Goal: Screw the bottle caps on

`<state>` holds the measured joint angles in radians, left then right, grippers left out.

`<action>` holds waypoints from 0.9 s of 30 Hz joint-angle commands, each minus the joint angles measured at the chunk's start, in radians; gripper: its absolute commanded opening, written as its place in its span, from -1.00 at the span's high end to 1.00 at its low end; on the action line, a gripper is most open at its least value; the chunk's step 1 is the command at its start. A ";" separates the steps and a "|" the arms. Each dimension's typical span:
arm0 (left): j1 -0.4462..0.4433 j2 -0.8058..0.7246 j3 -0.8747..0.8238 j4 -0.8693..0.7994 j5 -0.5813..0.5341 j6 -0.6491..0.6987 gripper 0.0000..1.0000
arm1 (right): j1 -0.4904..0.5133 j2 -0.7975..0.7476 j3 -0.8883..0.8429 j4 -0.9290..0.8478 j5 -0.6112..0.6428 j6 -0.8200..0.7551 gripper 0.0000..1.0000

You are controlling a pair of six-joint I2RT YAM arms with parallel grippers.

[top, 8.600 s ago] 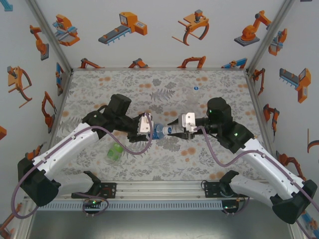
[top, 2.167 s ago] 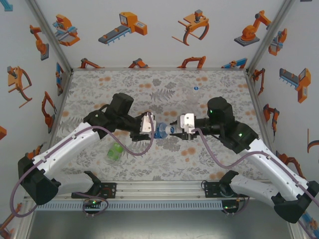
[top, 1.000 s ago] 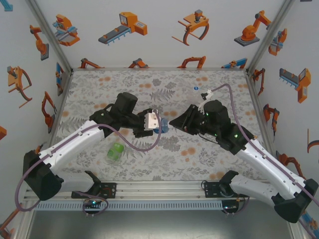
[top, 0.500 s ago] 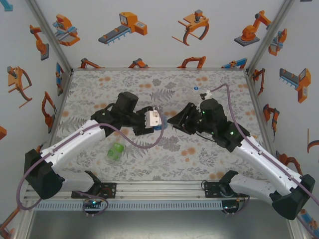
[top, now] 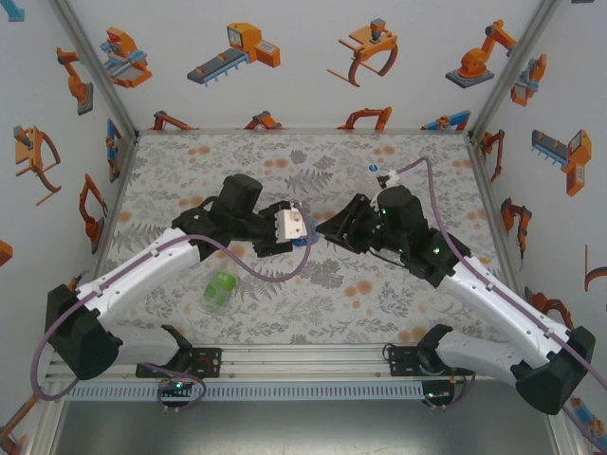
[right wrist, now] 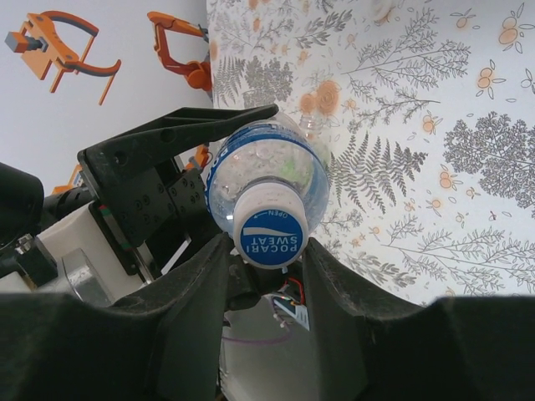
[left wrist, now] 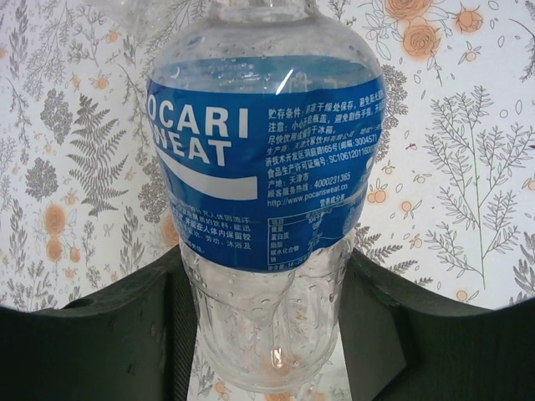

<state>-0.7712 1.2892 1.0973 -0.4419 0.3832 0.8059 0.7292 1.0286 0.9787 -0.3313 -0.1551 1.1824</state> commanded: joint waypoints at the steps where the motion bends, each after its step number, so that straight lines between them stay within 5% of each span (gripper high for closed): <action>1: -0.005 -0.032 -0.015 0.003 0.077 0.025 1.00 | -0.008 0.005 -0.002 0.067 -0.009 0.019 0.22; 9: -0.005 -0.037 -0.020 0.003 0.095 0.031 1.00 | -0.010 0.001 -0.011 0.071 0.011 0.014 0.21; 18: -0.006 -0.030 -0.012 0.002 0.087 0.021 1.00 | -0.011 0.005 -0.013 0.077 0.000 -0.012 0.58; 22: -0.006 -0.026 -0.002 0.002 0.054 -0.011 0.16 | -0.016 0.017 0.001 0.053 0.001 -0.076 0.80; 24: -0.005 -0.027 -0.001 0.005 0.027 -0.029 -0.96 | -0.023 0.034 0.023 0.014 0.009 -0.132 0.86; 27: -0.005 -0.033 0.004 -0.009 -0.015 -0.046 -0.94 | -0.044 0.074 0.074 -0.052 0.017 -0.229 0.92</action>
<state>-0.7719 1.2766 1.0908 -0.4408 0.3927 0.7906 0.7055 1.0740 0.9932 -0.3347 -0.1593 1.0737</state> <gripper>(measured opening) 0.962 0.352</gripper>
